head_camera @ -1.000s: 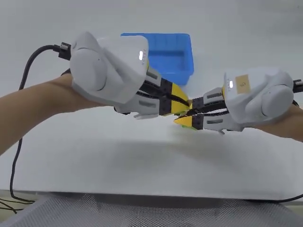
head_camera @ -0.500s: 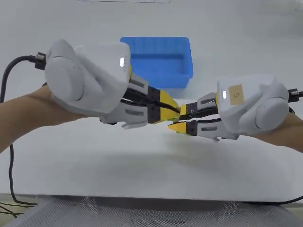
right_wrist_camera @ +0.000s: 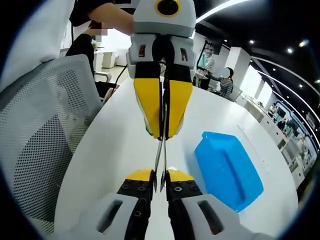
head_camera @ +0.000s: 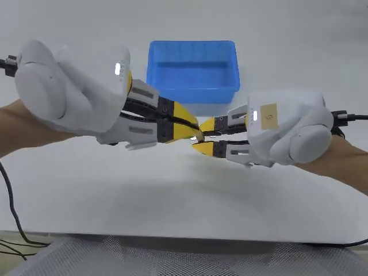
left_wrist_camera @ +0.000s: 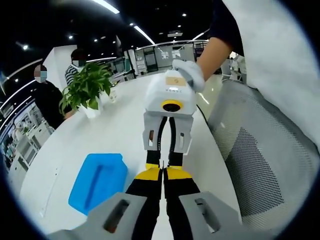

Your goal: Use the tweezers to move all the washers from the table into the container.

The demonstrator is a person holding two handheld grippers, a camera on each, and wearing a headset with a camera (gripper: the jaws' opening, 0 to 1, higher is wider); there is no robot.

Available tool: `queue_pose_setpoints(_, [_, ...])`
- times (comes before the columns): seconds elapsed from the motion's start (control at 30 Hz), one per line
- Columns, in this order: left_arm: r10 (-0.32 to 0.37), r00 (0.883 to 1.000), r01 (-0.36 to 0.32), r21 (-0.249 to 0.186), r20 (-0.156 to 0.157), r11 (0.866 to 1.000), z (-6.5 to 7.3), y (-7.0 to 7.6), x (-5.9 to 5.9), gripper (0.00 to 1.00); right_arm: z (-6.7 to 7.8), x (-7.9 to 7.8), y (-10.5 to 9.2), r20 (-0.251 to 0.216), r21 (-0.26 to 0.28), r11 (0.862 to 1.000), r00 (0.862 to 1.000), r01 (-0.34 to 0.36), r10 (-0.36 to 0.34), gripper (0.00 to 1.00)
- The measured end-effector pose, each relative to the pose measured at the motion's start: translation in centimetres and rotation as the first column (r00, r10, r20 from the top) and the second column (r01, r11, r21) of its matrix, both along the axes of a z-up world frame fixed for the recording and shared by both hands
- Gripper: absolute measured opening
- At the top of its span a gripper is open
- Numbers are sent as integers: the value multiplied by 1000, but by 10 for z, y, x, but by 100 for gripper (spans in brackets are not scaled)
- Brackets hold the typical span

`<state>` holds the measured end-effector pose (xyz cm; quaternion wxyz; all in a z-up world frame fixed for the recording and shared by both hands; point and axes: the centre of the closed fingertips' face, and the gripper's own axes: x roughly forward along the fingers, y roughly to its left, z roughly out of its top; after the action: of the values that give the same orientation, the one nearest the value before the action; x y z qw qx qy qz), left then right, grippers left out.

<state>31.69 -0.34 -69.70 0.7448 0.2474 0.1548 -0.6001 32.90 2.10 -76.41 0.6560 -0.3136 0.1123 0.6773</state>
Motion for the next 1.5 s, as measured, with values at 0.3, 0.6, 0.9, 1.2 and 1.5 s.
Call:
queue_pose_setpoints(0.3, [29,1000,-29,7,-3,1000,-2,7,14,4,-13,10,-4,-23,-29,999,999,21,-22,17])
queue_pose_setpoints(0.6, [40,999,-39,24,-19,999,-7,10,18,4,-15,12,-7,-51,-22,998,997,54,-56,17])
queue_pose_setpoints(0.9, [46,998,-45,44,-32,998,-10,12,18,4,-16,11,-5,-58,-22,998,997,54,-55,17])
queue_pose_setpoints(1.2, [34,998,-31,56,-55,998,-9,12,20,5,-18,13,-7,-67,-28,998,996,64,-66,19])
queue_pose_setpoints(1.5, [37,990,-24,95,-139,995,-10,17,25,5,-17,14,-6,-65,-27,998,996,64,-66,20])
